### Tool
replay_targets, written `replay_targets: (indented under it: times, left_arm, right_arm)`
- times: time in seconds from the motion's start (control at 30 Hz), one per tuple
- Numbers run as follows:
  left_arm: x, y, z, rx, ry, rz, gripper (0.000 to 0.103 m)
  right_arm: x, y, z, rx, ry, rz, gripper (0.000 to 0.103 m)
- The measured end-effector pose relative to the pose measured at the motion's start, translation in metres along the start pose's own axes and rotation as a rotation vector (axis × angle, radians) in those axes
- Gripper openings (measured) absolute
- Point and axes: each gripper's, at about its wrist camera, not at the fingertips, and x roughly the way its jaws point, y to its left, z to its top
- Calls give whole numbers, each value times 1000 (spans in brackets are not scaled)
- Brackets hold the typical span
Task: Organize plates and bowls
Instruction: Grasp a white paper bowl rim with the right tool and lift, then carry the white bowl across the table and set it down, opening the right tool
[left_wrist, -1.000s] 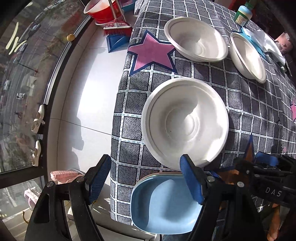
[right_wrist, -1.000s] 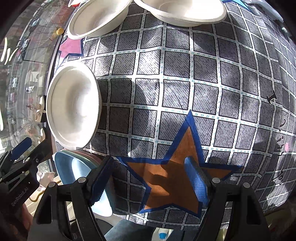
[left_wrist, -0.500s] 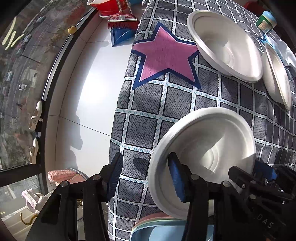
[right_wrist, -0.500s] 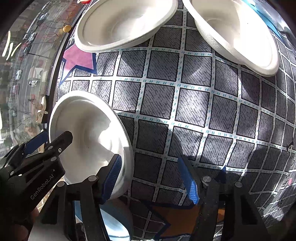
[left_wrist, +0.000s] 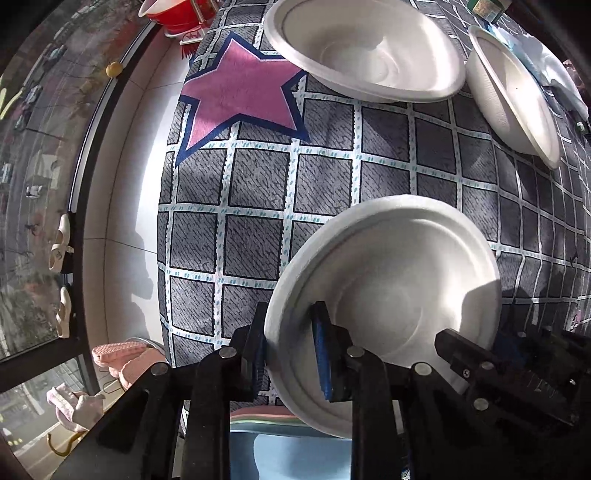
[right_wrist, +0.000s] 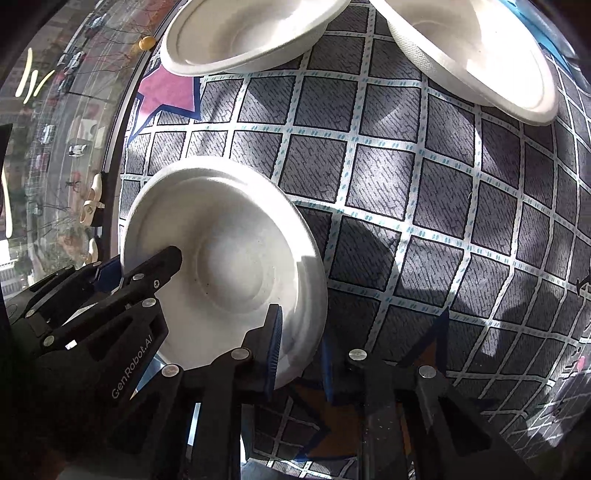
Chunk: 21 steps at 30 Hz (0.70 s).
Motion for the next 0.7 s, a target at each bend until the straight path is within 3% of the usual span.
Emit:
replay_targets:
  times: [0.5, 0.7]
  left_arm:
    - [-4, -94, -14, 156, 19, 24, 25]
    - [-7, -129, -27, 206, 46, 27, 25]
  right_arm:
    - [-22, -83, -39, 85, 0, -10, 22]
    - [-35, -124, -69, 112, 4, -8, 22]
